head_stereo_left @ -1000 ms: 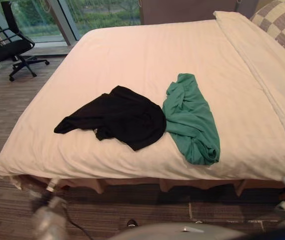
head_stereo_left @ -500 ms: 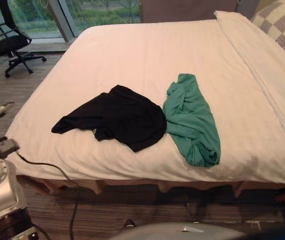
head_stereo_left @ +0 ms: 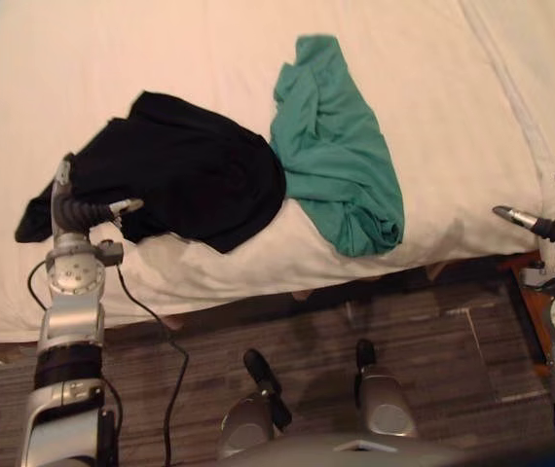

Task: Tidy the bed and pick cloth on bed and put in laundry

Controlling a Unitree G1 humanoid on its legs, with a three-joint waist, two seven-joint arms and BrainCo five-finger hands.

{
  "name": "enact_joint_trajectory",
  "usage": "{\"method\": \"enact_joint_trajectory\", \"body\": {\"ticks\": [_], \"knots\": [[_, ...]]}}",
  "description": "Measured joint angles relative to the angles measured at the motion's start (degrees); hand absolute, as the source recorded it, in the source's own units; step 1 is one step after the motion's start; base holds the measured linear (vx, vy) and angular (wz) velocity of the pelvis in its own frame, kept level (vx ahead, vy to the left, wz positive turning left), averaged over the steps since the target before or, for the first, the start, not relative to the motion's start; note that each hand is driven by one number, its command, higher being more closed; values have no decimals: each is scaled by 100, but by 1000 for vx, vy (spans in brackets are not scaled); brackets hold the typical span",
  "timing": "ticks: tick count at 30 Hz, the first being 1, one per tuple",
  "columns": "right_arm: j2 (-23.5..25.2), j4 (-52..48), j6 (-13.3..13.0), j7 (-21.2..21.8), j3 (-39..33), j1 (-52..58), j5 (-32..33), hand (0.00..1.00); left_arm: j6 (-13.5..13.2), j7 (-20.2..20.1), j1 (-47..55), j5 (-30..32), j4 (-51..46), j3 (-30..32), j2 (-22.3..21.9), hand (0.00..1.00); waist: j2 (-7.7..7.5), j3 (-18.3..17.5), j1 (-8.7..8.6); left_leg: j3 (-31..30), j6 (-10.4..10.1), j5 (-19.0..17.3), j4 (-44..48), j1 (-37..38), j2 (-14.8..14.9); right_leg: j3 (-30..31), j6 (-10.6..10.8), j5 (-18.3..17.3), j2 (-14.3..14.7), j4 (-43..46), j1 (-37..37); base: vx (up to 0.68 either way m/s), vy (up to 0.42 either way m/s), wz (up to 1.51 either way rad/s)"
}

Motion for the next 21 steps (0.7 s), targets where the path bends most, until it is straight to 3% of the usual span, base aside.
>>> {"method": "enact_joint_trajectory", "body": {"ticks": [8,10,11,15,16,21], "knots": [[-36,-593,-170,126,-46,-163,223,0,696,143,-621,432,-109,-544,7,0,15,480,-42,280,4,-70,306,-400,129,241,-11,-6,72,295,-569,18,-14,-11],[-113,-691,-245,183,-49,-161,227,0,1032,-171,-722,550,-50,-683,0,0,19,615,-73,292,11,-177,528,-501,183,285,-11,-7,68,395,-665,23,-14,-11],[-118,-775,-281,240,-90,-182,226,0,1343,-672,-754,795,137,-803,-41,0,42,708,-98,330,21,-241,643,-562,206,297,-10,-8,64,441,-733,0,-10,-6],[-147,-886,-321,400,-226,-401,226,0,1572,-1372,-886,1346,370,-849,-81,0,197,871,-159,408,51,-413,965,-708,258,406,-5,-12,42,523,-872,-7,3,-11],[-235,-886,-324,470,-210,-558,222,0,1600,-1480,-928,1381,501,-857,-69,100,291,907,-158,456,61,-466,1055,-730,260,485,1,-16,36,578,-932,-9,14,-23],[-608,-886,-332,778,61,-977,42,0,1684,-1515,-962,1554,1013,-873,-156,100,505,911,-235,573,94,-648,1392,-819,308,635,88,-74,3,726,-1076,-5,3,-17]]}}
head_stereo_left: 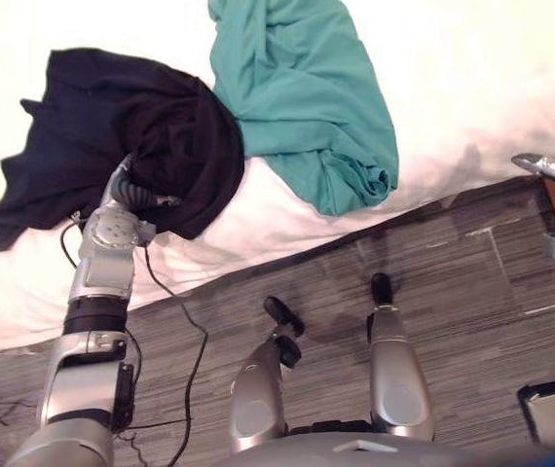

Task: Tidy the bed and pick cloth on bed and put in laundry

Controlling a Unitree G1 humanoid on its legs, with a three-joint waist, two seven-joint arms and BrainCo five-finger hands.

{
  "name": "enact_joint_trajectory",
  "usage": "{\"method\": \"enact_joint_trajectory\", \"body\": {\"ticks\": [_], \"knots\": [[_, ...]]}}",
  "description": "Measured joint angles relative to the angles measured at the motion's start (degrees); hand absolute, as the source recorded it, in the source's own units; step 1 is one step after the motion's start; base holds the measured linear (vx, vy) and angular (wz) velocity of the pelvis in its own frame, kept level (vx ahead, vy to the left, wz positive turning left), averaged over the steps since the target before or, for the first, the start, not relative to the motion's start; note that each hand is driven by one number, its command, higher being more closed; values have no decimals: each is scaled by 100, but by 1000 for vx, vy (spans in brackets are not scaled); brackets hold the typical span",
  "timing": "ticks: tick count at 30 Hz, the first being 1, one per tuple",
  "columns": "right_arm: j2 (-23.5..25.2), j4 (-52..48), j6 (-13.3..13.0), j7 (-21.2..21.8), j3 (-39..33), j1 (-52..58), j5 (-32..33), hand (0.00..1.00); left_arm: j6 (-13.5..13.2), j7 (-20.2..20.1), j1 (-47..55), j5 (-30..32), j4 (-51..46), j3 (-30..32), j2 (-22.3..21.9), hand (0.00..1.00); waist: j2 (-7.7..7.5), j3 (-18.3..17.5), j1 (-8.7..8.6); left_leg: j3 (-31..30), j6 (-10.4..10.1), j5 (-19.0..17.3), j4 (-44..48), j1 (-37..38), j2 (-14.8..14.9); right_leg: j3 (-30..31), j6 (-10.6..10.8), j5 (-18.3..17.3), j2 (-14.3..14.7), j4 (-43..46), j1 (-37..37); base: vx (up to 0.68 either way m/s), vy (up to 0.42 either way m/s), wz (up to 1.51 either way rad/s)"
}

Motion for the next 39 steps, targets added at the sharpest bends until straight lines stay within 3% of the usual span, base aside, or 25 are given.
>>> {"method": "enact_joint_trajectory", "body": {"ticks": [3,7,8,9,11,13,14,15,16,17,19,21,22,25,28,30,35,36,39], "knots": [[-163,-1,-4,226,523,-167,-410,0,-59,1,129,-64,144,0,8,100,67,-42,-71,5,7,-30,59,11,-9,10,5,-1,-27,36,3,3,-1,-2],[-202,-4,12,437,1342,-462,-1074,0,-744,2,511,-616,146,-6,63,100,106,-67,-56,-25,22,-49,105,28,-2,-14,17,5,-46,50,64,-7,2,5],[-227,-38,85,498,1632,-590,-1234,0,-1084,-5,687,-956,149,-17,90,100,110,-72,-32,-46,22,-48,106,24,-6,-35,30,12,-55,42,86,-9,4,12],[-326,-136,184,553,1901,-649,-1450,0,-1475,-172,859,-1327,163,-32,88,100,113,-74,23,-92,23,-47,107,26,-11,-70,39,18,-65,18,133,0,2,16],[-432,-208,334,604,2264,-736,-1792,0,-1964,-527,1089,-1892,158,-169,85,100,110,-76,85,-218,34,-39,105,25,-16,-214,39,18,-98,-26,265,7,0,31],[-418,-193,519,603,2573,-874,-2295,0,-2254,-1141,1358,-2550,-36,-335,88,100,107,-79,165,-395,57,-24,100,11,-33,-402,44,20,-146,-81,398,17,1,45],[-403,-143,676,600,2754,-965,-2535,0,-2294,-1768,1669,-3057,-436,-580,76,100,88,-82,313,-498,71,-14,96,-19,-52,-512,49,22,-184,-123,468,22,7,42],[-395,-93,759,600,2825,-1029,-2659,0,-2261,-2113,1860,-3269,-632,-730,67,100,83,-84,359,-556,85,-3,89,-42,-72,-586,49,22,-210,-130,491,29,11,55],[-372,106,887,596,2899,-1162,-2860,0,-2034,-2775,2253,-3500,-893,-1154,-16,100,77,-80,393,-712,110,15,76,-98,-110,-736,62,29,-253,-182,564,27,8,47],[-344,243,957,594,2905,-1234,-2933,0,-1859,-3053,2439,-3545,-963,-1367,-129,100,60,-72,430,-773,123,24,61,-112,-129,-788,86,43,-269,-202,592,39,15,50],[-240,982,1250,541,2898,-1545,-3355,0,-915,-3937,3252,-3656,-1000,-2151,-648,100,-130,-63,591,-1007,167,68,9,-235,-211,-1006,118,61,-330,-323,668,43,21,47],[-253,1729,1548,428,2787,-1752,-3588,0,-364,-4358,3645,-3904,-1284,-2403,-1084,100,-243,-21,721,-1286,196,140,2,-399,-230,-1225,150,109,-332,-420,760,41,6,70],[-244,2368,1737,397,2781,-1971,-3644,0,-64,-4514,3652,-3941,-1393,-2509,-1244,100,-303,-32,928,-1439,208,174,5,-458,-235,-1339,105,154,-317,-462,806,25,-1,62],[-257,3399,2142,341,2860,-2726,-3718,0,495,-4573,3655,-4332,-1435,-2369,-1417,100,-305,-30,1126,-1783,257,266,-10,-675,-282,-1606,54,291,-274,-792,989,-24,24,50],[-425,4304,2472,326,2857,-3383,-3709,0,709,-4567,3654,-4530,-1450,-2029,-1459,100,-308,-28,1230,-2007,317,449,-181,-885,-368,-1754,30,430,-250,-1070,989,-48,56,41],[-557,4679,2629,325,2857,-3656,-3659,0,717,-4495,3652,-4567,-1449,-1910,-1459,100,-319,-22,1300,-2053,333,573,-360,-893,-417,-1755,20,496,-235,-1184,986,-39,45,20],[-1142,5292,2644,409,2858,-4254,-3524,0,665,-4352,3653,-4579,-1376,-1554,-1477,100,-342,-8,1354,-2073,300,930,-925,-897,-495,-1760,4,594,-201,-1264,782,-41,26,4],[-1233,5350,2638,502,2859,-4310,-3524,100,619,-4349,3650,-4623,-1319,-1518,-1475,100,-344,-7,1351,-2071,306,1002,-1034,-897,-504,-1757,-4,620,-189,-1286,739,0,0,0],[-1463,5509,2577,814,2850,-4374,-3523,100,404,-4386,3649,-4633,-1193,-1482,-1464,100,-352,0,1355,-2070,308,1192,-1326,-895,-517,-1761,0,705,-137,-1386,658,-3,2,-1]]}}
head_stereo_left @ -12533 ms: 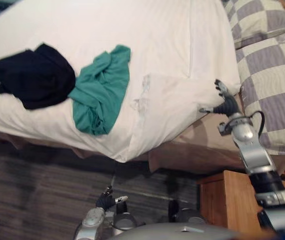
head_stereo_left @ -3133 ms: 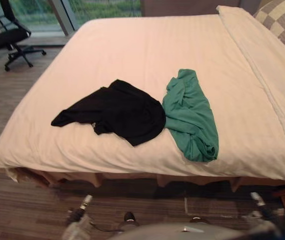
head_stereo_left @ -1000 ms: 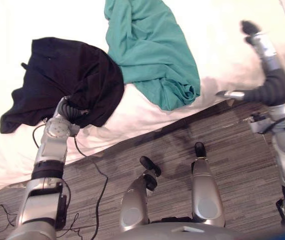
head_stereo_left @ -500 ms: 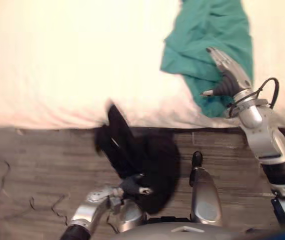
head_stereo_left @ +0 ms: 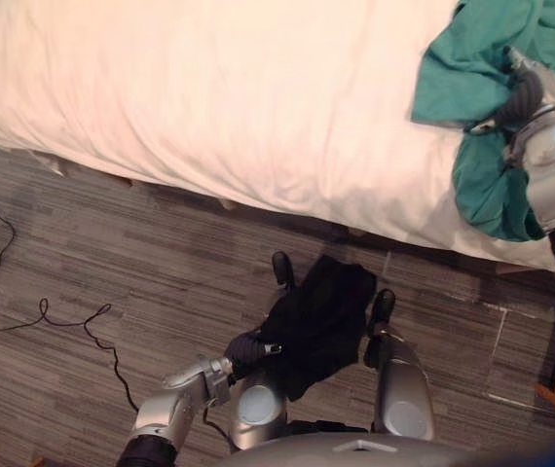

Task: Tidy the bed and pick cloth on bed and put in laundry

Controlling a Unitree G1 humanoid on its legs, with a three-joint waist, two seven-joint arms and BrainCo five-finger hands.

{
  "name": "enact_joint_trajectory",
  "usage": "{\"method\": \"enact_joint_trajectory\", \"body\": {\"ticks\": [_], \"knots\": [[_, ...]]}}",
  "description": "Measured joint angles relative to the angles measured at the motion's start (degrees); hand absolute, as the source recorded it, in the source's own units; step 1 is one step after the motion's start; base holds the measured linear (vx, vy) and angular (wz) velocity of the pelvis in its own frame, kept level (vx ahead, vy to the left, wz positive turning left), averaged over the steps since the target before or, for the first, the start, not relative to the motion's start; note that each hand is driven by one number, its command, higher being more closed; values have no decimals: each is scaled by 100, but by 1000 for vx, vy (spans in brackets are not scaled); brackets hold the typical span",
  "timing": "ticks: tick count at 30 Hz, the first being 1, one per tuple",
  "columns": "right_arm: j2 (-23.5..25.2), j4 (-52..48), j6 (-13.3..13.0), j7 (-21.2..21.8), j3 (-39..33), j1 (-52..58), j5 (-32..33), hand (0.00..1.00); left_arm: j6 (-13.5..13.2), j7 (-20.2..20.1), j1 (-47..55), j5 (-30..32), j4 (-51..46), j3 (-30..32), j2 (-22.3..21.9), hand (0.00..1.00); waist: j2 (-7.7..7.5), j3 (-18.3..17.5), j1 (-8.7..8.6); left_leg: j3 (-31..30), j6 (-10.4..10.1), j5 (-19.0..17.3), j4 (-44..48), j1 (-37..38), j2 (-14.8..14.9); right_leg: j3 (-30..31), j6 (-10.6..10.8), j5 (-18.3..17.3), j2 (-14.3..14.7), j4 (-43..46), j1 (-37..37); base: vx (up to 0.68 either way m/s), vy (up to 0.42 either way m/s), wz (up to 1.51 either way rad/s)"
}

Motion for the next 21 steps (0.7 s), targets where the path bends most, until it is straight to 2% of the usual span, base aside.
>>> {"method": "enact_joint_trajectory", "body": {"ticks": [3,8,11,13,14,17,21], "knots": [[-54,100,-44,170,-138,-23,98,100,-294,-110,0,23,155,3,4,100,1,1,6,-11,47,96,-103,7,-18,-21,3,6,4,-5,-27,9,3,3],[-64,634,-110,105,-743,126,727,100,-696,-256,61,105,311,79,47,100,40,21,7,-48,-19,60,-146,137,-43,-88,-1,2,-5,-50,94,33,7,4],[-62,693,-228,-228,-1073,487,1569,100,-868,-310,110,159,441,252,51,100,66,34,-5,-24,-30,51,-147,247,-41,-82,-19,-12,-7,-69,194,56,-5,-5],[31,687,-443,-546,-1508,1000,2336,100,-1046,-294,171,367,469,354,32,100,64,36,-27,28,-45,37,-149,398,-40,-50,-18,-11,-4,-149,344,75,-15,-10],[80,683,-513,-605,-1634,1145,2521,100,-1087,-272,182,384,491,354,32,100,63,36,-37,41,-60,24,-149,454,-40,-39,-20,-13,-4,-161,394,88,-15,-12],[546,496,-897,-788,-2299,1926,3241,100,-1242,-180,263,590,546,425,-10,100,31,54,-119,122,-100,-42,-150,788,-32,29,-24,-20,3,-239,707,98,-24,-18],[1776,-122,-1568,-1223,-3011,3231,4375,100,-1315,-157,372,916,663,635,-171,100,-66,-1,-291,228,-167,-148,-150,1261,-10,150,-8,-121,9,-244,1111,83,-29,-21]]}}
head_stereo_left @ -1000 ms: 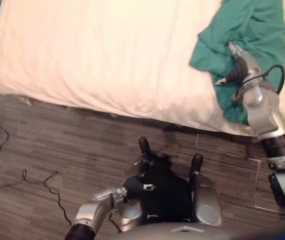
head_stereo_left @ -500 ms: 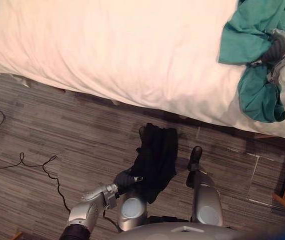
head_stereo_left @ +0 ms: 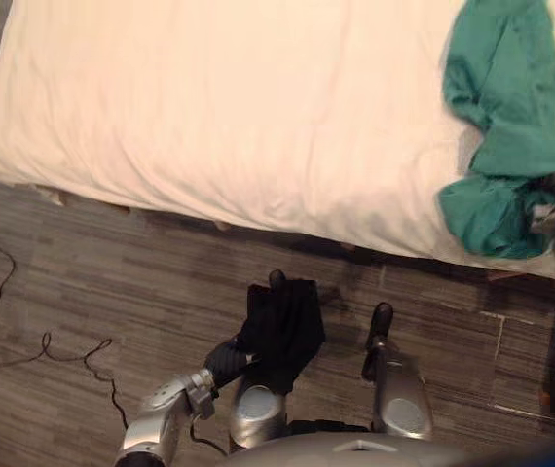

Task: Tidy the bed and pick cloth on bed and put in laundry

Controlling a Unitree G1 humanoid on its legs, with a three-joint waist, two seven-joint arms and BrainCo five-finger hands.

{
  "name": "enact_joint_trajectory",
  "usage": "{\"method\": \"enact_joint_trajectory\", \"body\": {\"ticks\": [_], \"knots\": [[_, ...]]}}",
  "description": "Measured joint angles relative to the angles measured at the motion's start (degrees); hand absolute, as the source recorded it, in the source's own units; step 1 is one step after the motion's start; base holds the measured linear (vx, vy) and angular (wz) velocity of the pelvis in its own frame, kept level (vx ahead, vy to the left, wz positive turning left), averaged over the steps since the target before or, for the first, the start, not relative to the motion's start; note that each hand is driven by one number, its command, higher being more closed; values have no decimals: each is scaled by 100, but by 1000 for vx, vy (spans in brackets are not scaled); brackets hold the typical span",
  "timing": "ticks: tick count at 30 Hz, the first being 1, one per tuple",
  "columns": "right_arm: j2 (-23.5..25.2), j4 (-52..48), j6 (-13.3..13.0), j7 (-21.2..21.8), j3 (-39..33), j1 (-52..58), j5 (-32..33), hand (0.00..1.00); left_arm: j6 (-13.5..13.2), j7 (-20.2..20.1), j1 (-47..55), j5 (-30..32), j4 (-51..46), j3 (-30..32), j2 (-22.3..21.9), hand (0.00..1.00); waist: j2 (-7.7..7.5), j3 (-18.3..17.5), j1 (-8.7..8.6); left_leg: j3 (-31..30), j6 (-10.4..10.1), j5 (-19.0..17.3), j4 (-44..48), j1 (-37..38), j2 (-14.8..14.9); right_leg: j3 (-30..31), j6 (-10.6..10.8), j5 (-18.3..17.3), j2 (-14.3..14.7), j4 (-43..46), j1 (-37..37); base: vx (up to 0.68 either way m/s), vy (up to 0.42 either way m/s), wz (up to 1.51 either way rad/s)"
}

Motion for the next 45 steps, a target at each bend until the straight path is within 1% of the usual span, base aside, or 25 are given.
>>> {"method": "enact_joint_trajectory", "body": {"ticks": [1,2,3,4,6,8,10,11,12,14,16,18,19,20,21,22,24,28,30,37,39,40,41,43,45], "knots": [[140,-54,-59,-23,-48,138,71,100,-23,7,14,26,19,13,-11,100,-19,-11,-35,-3,-1,-1,0,27,4,-2,-3,-13,3,2,27,83,-36,-6],[628,-169,-243,-88,-158,636,398,100,-75,116,51,61,144,119,-104,100,-93,-90,-108,11,-29,-21,0,150,21,0,10,-54,12,5,146,55,-27,-4],[937,-173,-354,-108,-189,1003,575,100,-82,203,54,85,237,202,-205,100,-132,-209,-129,44,-51,-44,-1,230,29,5,8,-73,15,2,216,86,-35,-11],[1273,-168,-444,-127,-215,1393,636,100,-94,308,59,109,433,264,-302,100,-180,-386,-133,105,-73,-76,-2,315,34,27,2,-97,15,-2,285,97,-21,-18],[2084,-30,-662,-123,-188,2358,614,100,-297,606,83,312,971,511,-535,100,-280,-787,-136,227,-139,-229,-11,766,45,56,3,-199,12,-74,684,107,-19,-24],[2474,325,-741,-68,-60,2996,611,100,-479,831,241,349,1363,837,-744,100,-336,-1264,-139,436,-200,-372,-40,1039,87,108,-52,-345,15,-87,860,78,-17,-32],[2629,673,-771,64,-40,3355,585,100,-648,1100,257,347,1726,1089,-892,100,-343,-1488,-166,525,-271,-463,-42,1286,110,164,-46,-411,30,-79,1054,71,-21,-26],[2659,832,-778,120,-48,3419,562,100,-708,1195,259,340,1850,1188,-944,100,-341,-1548,-171,569,-264,-494,-43,1358,120,183,-48,-426,33,-79,1104,60,-22,-23],[2713,1149,-782,289,-87,3513,559,100,-811,1437,255,339,2098,1409,-1035,100,-323,-1631,-179,617,-271,-534,-44,1485,132,195,-57,-445,39,-90,1212,40,-22,-19],[2786,1682,-778,523,-142,3589,507,100,-859,1786,245,341,2368,1795,-1183,100,-311,-1734,-177,696,-285,-572,-44,1619,149,197,-76,-476,40,-101,1336,37,-20,-12],[2980,2204,-769,781,-246,3656,149,100,-919,2317,236,563,2520,2289,-1353,100,-303,-1812,-143,763,-311,-619,-44,1798,159,196,-76,-494,40,-151,1519,42,-14,-6],[3111,2340,-756,973,-330,3763,-156,100,-944,2726,228,924,2640,2539,-1438,100,-356,-1901,-109,785,-330,-664,-45,1878,152,195,-83,-499,37,-203,1616,60,-7,-7],[3120,2345,-761,1011,-334,3768,-326,100,-951,2943,222,1118,2674,2682,-1469,100,-334,-1935,-94,816,-343,-694,-46,1961,148,196,-89,-503,28,-204,1709,70,-1,-9],[3121,2351,-761,1026,-311,3771,-378,100,-939,3049,224,1201,2677,2716,-1492,100,-403,-1931,-89,822,-349,-709,-46,1972,147,196,-89,-503,28,-218,1744,53,-2,-8],[3131,2394,-763,1075,-232,3768,-494,100,-910,3246,229,1243,2677,2745,-1518,100,-389,-1980,-70,829,-367,-738,-46,2046,142,195,-92,-508,25,-247,1812,47,-7,-3],[3112,2420,-764,1133,-118,3770,-567,100,-907,3376,244,1246,2679,2747,-1548,100,-450,-2010,-49,830,-385,-758,-47,2050,136,185,-92,-518,19,-261,1833,63,-8,-1],[3114,2488,-779,1207,-29,3741,-569,100,-873,3550,235,1236,2671,2746,-1556,100,-487,-2065,-38,813,-396,-766,-47,2083,127,144,-79,-514,12,-288,1898,82,-8,5],[3117,2504,-792,1233,227,3673,-607,100,-626,3787,213,1154,2674,2648,-1433,100,-597,-2140,-40,695,-412,-797,-50,2152,62,-34,-35,-605,-62,-267,2046,68,-4,16],[3075,2502,-794,1230,411,3550,-687,100,-427,3865,188,1064,2673,2420,-1341,100,-587,-2146,-45,556,-407,-803,-51,2135,-5,-152,-36,-674,-119,-196,2084,73,-1,27],[3086,2527,-711,1223,788,3234,-813,100,-126,4060,118,751,2686,1757,-1126,100,-529,-2164,-52,226,-414,-805,-54,2121,-36,-358,-73,-779,-119,-80,2173,48,-26,20],[3060,2556,-732,1276,791,3224,-979,100,-7,4183,76,519,2735,1515,-1009,100,-533,-2188,-121,-167,-412,-806,-55,1959,-38,-293,-199,-921,-107,307,2102,15,-47,80],[2980,2569,-783,1311,790,3228,-1035,100,-9,4216,9,435,2838,1417,-947,100,-540,-2188,-206,-477,-407,-841,-54,1859,-30,-253,-251,-950,-88,635,2032,15,-45,112],[2949,2574,-790,1324,795,3247,-1047,100,-13,4225,-8,420,2874,1381,-924,100,-550,-2193,-225,-593,-399,-835,-54,1814,-33,-220,-270,-959,-80,741,2006,22,-36,133],[2846,2794,-830,1425,785,3299,-1352,100,-141,4358,-24,90,2919,1330,-902,100,-671,-2230,-171,-947,-349,-801,-54,1671,-77,-52,-279,-956,-64,1053,1987,49,-29,114],[2789,2894,-844,1498,806,3279,-1691,100,-234,4470,-9,-165,2919,1318,-905,100,-695,-2250,-81,-1117,-290,-753,-53,1591,-126,23,-284,-953,-71,1164,1982,77,-31,68]]}}
